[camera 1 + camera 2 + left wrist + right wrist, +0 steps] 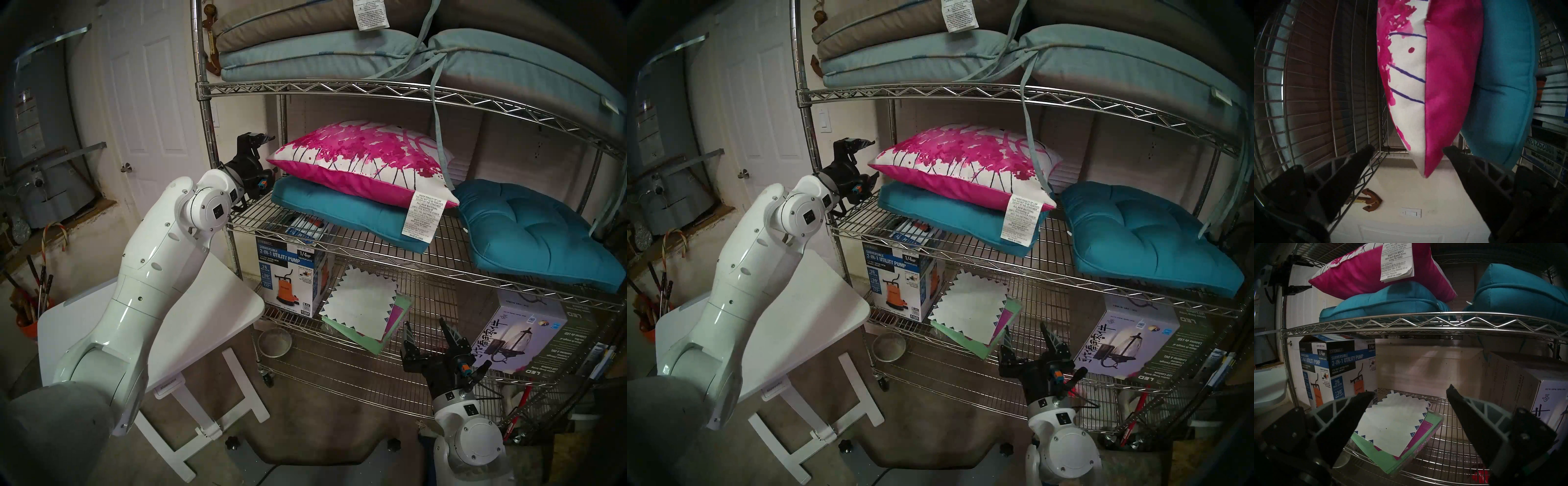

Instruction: Take cushion off the shelf

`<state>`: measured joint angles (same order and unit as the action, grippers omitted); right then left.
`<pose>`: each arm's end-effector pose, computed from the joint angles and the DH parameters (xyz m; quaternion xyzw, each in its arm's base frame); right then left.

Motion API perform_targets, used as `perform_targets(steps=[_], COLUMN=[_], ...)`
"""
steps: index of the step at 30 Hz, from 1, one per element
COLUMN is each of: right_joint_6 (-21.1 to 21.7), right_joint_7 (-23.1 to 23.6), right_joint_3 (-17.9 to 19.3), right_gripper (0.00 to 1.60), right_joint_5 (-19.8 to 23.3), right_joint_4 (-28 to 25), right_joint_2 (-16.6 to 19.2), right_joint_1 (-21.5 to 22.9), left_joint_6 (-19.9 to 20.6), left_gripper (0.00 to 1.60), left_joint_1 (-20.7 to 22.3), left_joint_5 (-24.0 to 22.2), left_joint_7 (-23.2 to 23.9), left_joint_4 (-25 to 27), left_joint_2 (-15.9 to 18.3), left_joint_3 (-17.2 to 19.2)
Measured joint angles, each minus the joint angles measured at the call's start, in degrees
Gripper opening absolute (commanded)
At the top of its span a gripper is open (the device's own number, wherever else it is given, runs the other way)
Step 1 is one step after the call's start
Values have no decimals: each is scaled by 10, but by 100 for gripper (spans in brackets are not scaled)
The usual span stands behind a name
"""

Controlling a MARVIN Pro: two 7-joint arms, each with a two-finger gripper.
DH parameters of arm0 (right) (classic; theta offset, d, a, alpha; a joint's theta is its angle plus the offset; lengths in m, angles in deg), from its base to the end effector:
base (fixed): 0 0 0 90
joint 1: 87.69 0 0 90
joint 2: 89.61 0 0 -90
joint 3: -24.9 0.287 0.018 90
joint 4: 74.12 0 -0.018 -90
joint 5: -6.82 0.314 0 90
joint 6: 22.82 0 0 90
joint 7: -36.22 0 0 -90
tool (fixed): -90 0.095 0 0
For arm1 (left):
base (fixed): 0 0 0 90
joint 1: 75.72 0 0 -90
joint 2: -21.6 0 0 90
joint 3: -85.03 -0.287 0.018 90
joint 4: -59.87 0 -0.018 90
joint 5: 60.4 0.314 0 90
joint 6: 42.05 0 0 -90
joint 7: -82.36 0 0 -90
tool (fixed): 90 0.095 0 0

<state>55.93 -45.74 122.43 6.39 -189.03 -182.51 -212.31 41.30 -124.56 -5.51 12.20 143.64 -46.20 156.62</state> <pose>0.2500 -0.0314 -0.3152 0.6998 0.0173 0.7140 0.0136 0.5532 -0.0055 -0.0486 -0.3586 0.5542 -0.6257 0.4157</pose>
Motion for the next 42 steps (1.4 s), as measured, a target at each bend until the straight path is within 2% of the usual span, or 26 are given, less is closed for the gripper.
perform_targets(steps=[22, 42], right_joint_6=[0, 0], right_joint_7=[0, 0], right_joint_3=[0, 0], right_gripper=[160, 160], right_joint_5=[0, 0], right_joint_4=[0, -1], right_joint_2=[0, 1], right_joint_1=[1, 1], left_joint_6=[-14, -31], left_gripper=[160, 160], left_joint_1=[102, 196], left_joint_5=[64, 118], left_joint_7=[-6, -25], left_joint_4=[-158, -315], left_joint_2=[-86, -141], left_joint_3=[-34, -35])
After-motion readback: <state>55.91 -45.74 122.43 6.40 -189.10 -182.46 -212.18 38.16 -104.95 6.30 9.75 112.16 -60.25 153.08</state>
